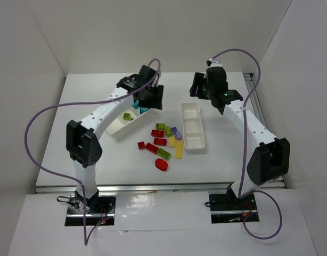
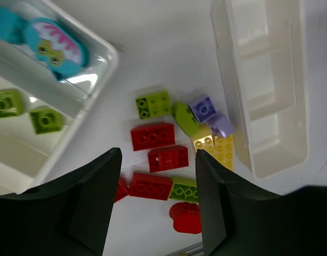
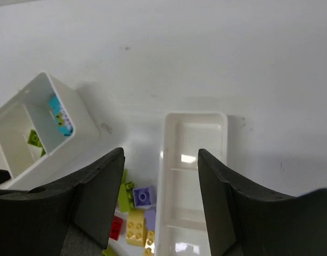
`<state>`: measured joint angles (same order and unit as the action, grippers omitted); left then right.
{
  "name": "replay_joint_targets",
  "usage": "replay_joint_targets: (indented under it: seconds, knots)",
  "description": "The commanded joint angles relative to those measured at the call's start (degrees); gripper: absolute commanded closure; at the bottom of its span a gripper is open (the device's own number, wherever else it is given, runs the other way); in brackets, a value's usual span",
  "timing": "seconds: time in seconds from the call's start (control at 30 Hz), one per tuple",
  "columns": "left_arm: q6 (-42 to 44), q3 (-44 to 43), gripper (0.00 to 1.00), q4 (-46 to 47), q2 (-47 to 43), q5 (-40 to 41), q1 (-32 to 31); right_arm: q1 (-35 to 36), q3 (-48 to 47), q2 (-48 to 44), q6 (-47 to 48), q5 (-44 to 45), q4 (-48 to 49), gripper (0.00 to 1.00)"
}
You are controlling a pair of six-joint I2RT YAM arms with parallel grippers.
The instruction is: Sort the legos into containers by color
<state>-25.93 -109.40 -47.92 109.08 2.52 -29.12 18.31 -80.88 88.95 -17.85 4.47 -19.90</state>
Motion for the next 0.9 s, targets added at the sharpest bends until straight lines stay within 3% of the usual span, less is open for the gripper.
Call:
replay_joint_targets:
  seconds: [0.0,0.17,0.3,0.4,0.47,0.87]
  knots:
    - [-1.58,0.51,0.33,-1.21,4.47,-0.34,-4.96,-1.25,4.06,-2.28,-3.68,1.07,-3.12,0.33]
    - [-1.58,6.03,0.30,-3.05,6.67,0.90,-7.96,-4.67,7.05,-4.13,-4.21,0.46,-5.32,0.32]
    - [-1.58,15.08,0.22,-3.06,2.12,4.85,-8.49,-6.08,8.11,-4.13,-3.69,-0.95,-5.85,0.31]
    - [-4.12,21.94,0.10,-3.06,-2.37,9.33,-8.49,-6.61,8.11,-3.00,-3.69,-2.09,-5.85,0.30]
    - [-7.63,26.16,0.09,-2.53,-4.56,10.31,-7.62,-6.62,8.11,-2.29,-3.08,-2.62,-5.85,0.30]
    - [-22.40,30.13,0.37,1.60,-4.76,10.57,-4.81,-6.09,7.05,0.00,-2.02,-3.15,-6.38,0.30]
